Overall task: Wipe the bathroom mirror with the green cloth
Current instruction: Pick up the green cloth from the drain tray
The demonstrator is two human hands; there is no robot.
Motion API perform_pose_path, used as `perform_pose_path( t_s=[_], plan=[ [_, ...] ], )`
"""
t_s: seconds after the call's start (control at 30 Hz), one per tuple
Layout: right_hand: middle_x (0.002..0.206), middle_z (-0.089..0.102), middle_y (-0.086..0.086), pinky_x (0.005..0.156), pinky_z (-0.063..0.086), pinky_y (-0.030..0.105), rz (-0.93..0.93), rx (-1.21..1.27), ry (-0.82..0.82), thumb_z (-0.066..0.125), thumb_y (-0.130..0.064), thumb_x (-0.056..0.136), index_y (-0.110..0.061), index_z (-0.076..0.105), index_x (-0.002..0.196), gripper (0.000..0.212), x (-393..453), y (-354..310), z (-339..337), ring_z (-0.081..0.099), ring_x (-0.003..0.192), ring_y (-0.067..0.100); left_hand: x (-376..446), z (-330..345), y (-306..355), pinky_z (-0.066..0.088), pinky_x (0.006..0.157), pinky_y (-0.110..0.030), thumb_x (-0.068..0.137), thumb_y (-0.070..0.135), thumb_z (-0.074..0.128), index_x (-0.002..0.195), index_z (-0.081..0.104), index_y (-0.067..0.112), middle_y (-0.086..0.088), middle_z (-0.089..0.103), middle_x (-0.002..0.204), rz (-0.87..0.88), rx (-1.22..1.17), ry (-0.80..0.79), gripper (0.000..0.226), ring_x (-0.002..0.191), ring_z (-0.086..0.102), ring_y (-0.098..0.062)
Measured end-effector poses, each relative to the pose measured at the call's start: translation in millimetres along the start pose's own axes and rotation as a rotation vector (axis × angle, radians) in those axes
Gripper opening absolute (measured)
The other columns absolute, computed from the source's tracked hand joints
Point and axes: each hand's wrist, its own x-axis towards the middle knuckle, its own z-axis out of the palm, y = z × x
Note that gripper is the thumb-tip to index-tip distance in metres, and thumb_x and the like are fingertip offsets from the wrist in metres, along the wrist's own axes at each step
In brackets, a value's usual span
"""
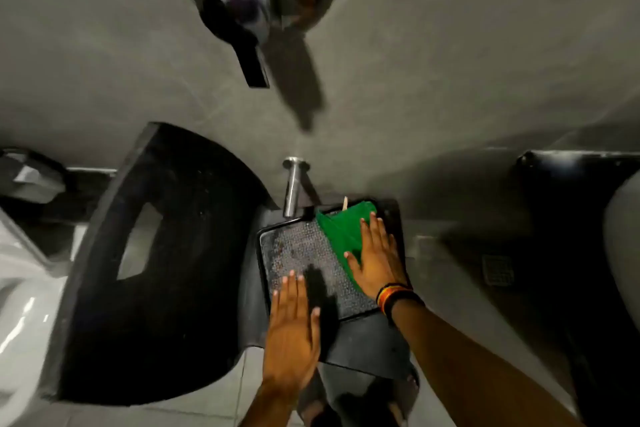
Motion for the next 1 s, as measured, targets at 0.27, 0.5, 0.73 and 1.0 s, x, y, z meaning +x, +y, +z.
perform_pose_path(
  t_s=[0.27,0.5,0.73,1.0],
  plan=[
    [0.166,-0.004,0.017,0.122,0.009,0.055,0.085,-0.113,-0.094,0.048,-0.055,0.093,-0.006,0.000,0.156,0.094,47.2,37.4,91.8,-0.003,0.154,0.033,7.9,47.2,-26.1,-0.018,0.129,-0.026,0.101,0.047,0.004,0.163,-0.008,0.019,-0.001,-0.012,0.175,-0.051,-0.095,0.021,0.069,0.161,-0.018,-0.013],
    [0.138,0.046,0.019,0.095,0.044,0.047,0.165,-0.208,-0.042,0.055,-0.024,0.094,-0.009,0.032,0.148,0.060,70.5,26.2,85.0,0.045,0.123,0.038,23.0,42.4,-11.9,-0.005,0.131,-0.035,0.102,0.044,0.011,0.165,0.000,0.014,-0.005,-0.008,0.175,-0.026,-0.099,0.024,0.070,0.163,-0.012,-0.018],
    [0.141,0.043,0.017,0.108,0.041,0.038,0.211,0.085,-0.042,0.063,-0.027,0.086,-0.014,0.041,0.145,0.064,57.0,24.0,18.6,0.047,0.127,0.037,43.8,12.2,32.1,0.013,0.121,-0.032,0.101,0.036,0.034,0.145,0.056,-0.005,-0.019,0.035,0.169,0.195,0.093,0.233,0.064,0.162,-0.013,-0.010],
    [0.132,0.058,0.011,0.095,0.041,0.025,0.215,0.480,0.437,0.075,-0.009,0.076,-0.025,0.057,0.134,0.062,-21.8,-7.2,-136.4,0.063,0.116,0.033,97.9,-110.7,136.0,-0.003,0.129,-0.030,0.108,0.038,0.002,0.164,-0.011,0.005,-0.009,-0.020,0.176,0.487,0.177,0.692,0.066,0.163,-0.015,-0.019]
  ],
)
